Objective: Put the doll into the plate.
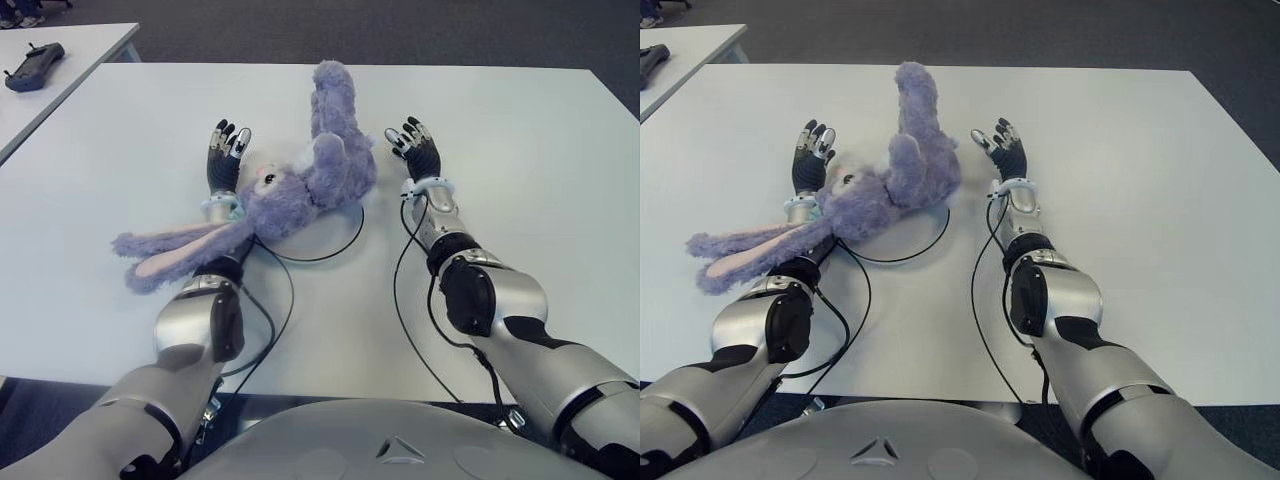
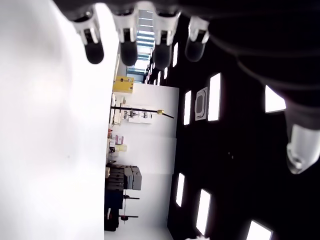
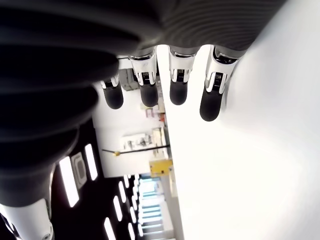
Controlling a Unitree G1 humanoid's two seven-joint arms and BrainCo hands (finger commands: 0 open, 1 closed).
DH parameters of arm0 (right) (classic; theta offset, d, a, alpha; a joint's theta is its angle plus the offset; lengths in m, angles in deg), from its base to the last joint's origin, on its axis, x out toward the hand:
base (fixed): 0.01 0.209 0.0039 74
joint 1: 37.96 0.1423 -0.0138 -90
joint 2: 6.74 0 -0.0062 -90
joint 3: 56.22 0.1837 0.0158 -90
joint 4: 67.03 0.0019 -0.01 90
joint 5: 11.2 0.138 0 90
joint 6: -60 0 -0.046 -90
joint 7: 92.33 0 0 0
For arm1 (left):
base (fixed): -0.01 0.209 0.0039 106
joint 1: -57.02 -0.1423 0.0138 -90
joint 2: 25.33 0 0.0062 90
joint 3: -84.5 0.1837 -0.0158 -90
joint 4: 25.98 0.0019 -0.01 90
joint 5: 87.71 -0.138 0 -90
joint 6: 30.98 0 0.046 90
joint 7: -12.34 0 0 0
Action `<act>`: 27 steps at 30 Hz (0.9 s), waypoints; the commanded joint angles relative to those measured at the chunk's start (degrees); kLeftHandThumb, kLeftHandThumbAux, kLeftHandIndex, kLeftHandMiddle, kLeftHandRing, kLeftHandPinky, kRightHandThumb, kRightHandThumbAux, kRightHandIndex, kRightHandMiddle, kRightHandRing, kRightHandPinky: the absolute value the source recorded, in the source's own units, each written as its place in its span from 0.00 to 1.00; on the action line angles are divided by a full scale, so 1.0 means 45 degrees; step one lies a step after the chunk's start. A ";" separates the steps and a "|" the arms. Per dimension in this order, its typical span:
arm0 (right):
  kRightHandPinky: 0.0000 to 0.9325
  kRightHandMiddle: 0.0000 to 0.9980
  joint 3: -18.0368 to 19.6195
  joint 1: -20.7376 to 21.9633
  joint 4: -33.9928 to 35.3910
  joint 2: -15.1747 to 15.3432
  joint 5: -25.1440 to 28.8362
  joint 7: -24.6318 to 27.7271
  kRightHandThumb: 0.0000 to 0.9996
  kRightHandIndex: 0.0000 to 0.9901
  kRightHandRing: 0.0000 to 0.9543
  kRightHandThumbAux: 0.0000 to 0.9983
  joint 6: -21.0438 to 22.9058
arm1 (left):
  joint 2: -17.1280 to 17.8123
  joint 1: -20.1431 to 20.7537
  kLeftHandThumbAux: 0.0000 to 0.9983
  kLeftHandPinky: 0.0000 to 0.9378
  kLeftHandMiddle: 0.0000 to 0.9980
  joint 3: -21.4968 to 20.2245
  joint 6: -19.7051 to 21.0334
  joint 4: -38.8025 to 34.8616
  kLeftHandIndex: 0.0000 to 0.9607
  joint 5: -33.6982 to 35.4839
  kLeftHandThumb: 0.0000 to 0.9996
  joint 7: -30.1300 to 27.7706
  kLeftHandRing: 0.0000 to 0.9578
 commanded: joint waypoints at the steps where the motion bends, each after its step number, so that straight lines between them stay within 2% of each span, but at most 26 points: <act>1: 0.05 0.09 0.0348 -0.1383 -0.0553 -0.0523 0.0491 0.0185 0.00 0.09 0.07 0.70 0.0498 | -0.0915 -0.3149 0.49 0.08 0.10 -0.0092 0.0917 0.1904 0.08 0.0226 0.00 0.0005 0.08; 15: 0.09 0.12 0.0580 -0.1640 -0.0516 -0.0843 0.0655 0.0518 0.00 0.11 0.09 0.72 0.0099 | -0.0852 -0.3230 0.49 0.07 0.10 -0.0119 0.0781 0.1883 0.09 0.0260 0.00 -0.0112 0.08; 27: 0.13 0.13 0.0542 -0.2371 -0.0474 -0.1345 0.0663 0.1141 0.00 0.12 0.12 0.73 -0.0698 | -0.0800 -0.3302 0.48 0.08 0.10 -0.0155 0.0723 0.1821 0.09 0.0314 0.00 -0.0150 0.08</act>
